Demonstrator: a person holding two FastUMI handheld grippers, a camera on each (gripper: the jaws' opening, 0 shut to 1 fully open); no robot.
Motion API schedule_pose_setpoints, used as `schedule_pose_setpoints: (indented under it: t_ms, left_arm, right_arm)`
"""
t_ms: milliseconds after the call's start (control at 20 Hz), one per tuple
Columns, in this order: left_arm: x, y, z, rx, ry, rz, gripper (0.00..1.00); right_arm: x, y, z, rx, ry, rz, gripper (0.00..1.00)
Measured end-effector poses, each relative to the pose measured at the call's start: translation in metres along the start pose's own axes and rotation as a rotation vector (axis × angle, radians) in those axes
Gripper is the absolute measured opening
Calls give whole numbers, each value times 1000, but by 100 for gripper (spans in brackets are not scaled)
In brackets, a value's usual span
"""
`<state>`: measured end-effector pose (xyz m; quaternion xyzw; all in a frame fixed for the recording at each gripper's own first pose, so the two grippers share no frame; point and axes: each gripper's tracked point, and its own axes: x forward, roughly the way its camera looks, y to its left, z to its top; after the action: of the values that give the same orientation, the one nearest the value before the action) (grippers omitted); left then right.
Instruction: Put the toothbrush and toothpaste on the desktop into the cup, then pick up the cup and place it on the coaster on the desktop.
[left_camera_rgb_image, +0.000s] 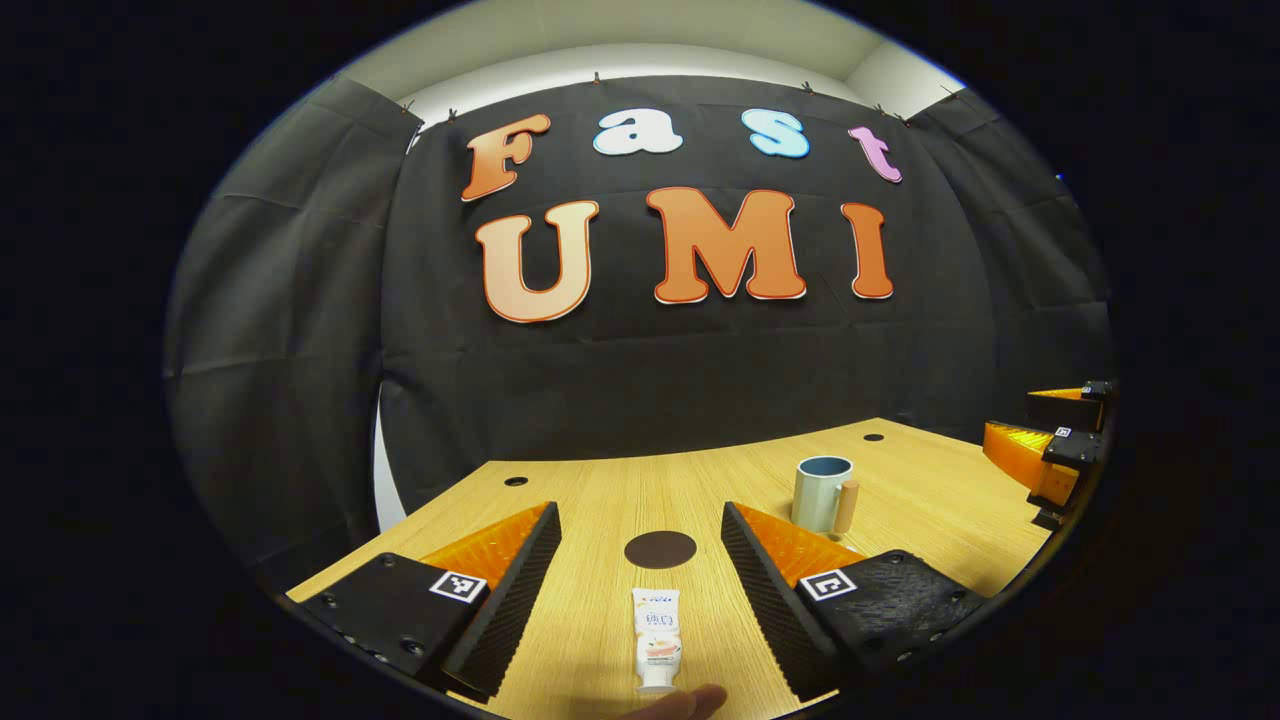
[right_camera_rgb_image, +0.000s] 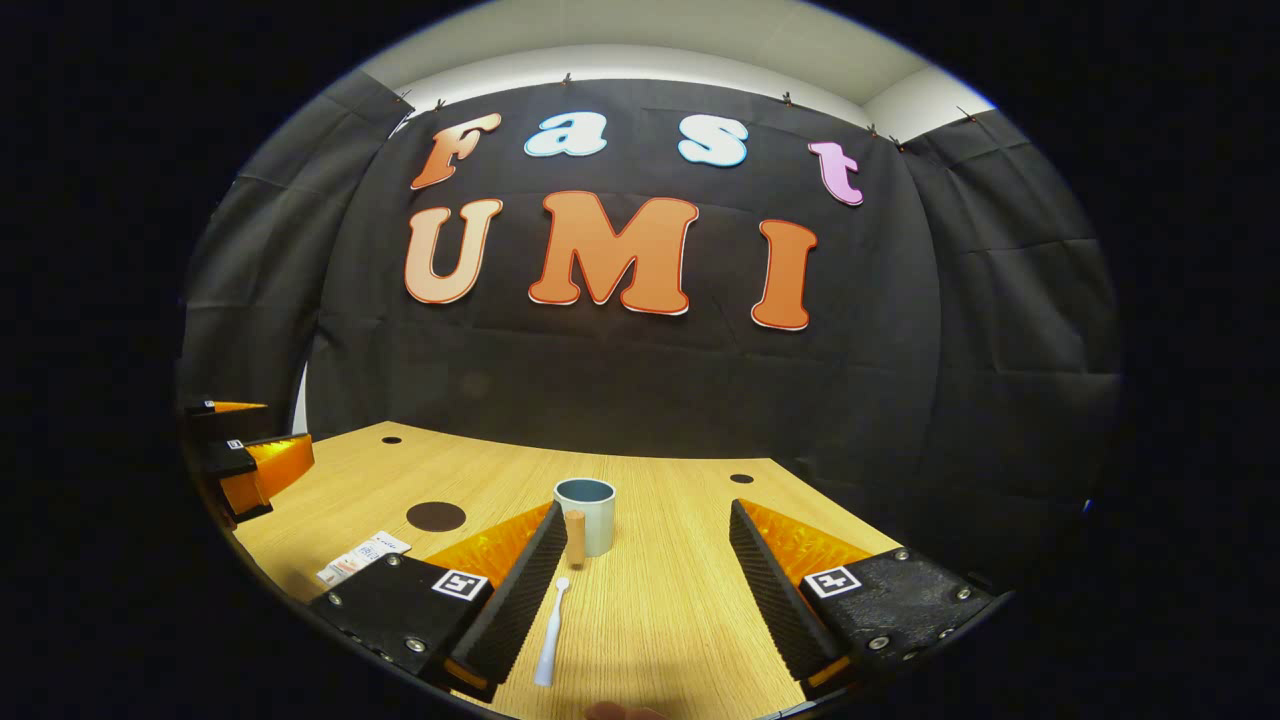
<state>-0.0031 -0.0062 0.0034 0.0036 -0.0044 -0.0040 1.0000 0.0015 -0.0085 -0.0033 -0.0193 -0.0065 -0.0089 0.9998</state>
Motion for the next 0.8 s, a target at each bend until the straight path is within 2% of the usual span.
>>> schedule_pose_setpoints:
  t_ms: [450, 700, 800]
  left_arm:
    - [-8, 0, 10, -14, -49, 5, 98]
    - [-11, -4, 11, -34, -75, -5, 98]
    - [-10, -6, 9, -40, -72, -13, 98]
  right_arm:
    - [4, 11, -10, 5, 27, 25, 99]
    - [16, 25, -39, 1, 95, 48, 99]
    - [23, 38, -58, 11, 153, 80, 99]
